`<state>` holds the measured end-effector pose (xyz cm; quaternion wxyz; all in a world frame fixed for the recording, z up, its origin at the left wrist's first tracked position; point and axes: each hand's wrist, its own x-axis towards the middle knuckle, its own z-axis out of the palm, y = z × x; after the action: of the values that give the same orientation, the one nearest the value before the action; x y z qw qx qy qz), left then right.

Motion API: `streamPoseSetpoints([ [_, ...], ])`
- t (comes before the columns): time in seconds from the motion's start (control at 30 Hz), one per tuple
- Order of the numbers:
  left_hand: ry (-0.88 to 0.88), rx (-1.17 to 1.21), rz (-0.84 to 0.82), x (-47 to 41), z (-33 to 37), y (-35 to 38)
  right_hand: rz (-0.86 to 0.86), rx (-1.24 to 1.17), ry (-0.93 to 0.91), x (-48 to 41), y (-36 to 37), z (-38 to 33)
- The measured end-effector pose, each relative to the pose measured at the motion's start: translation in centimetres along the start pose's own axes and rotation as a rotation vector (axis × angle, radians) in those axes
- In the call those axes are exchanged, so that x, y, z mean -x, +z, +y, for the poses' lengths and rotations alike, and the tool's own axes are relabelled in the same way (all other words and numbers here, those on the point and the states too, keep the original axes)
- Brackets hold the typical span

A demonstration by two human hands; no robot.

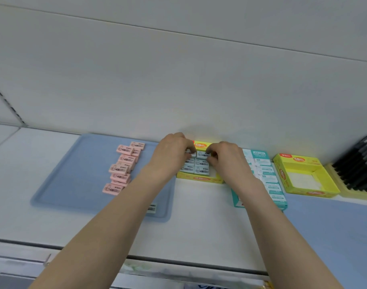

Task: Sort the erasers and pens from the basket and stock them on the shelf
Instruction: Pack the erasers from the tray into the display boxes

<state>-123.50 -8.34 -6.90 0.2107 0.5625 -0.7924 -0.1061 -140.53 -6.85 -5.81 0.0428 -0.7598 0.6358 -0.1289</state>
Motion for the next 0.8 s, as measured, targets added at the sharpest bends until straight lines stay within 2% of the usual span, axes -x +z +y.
streamPoseSetpoints([
  [0.27, -0.009, 0.049, 0.022, 1.7, -0.6, -0.8, 0.077, -0.046, 0.014, 0.8, 1.1, -0.7],
  [0.4, -0.044, 0.137, 0.086, 5.7, -2.4, -3.1, 0.16, -0.182, -0.077, 2.6, 0.8, -2.2],
  [0.5, -0.129, 0.157, 0.184, 9.1, -4.3, -4.3, 0.003, -0.267, -0.258, 4.9, 0.6, -4.9],
  [0.63, -0.189, 0.136, 0.234, 11.6, -5.1, -5.0, -0.244, -0.343, -0.453, 7.3, 2.2, -8.7],
  [0.7, -0.193, 0.139, 0.235, 12.0, -4.9, -5.1, -0.271, -0.287, -0.492, 7.7, 3.0, -9.5],
  [0.8, -0.188, 0.13, 0.23, 12.1, -4.5, -5.1, -0.274, -0.335, -0.429, 7.4, 2.9, -9.3],
])
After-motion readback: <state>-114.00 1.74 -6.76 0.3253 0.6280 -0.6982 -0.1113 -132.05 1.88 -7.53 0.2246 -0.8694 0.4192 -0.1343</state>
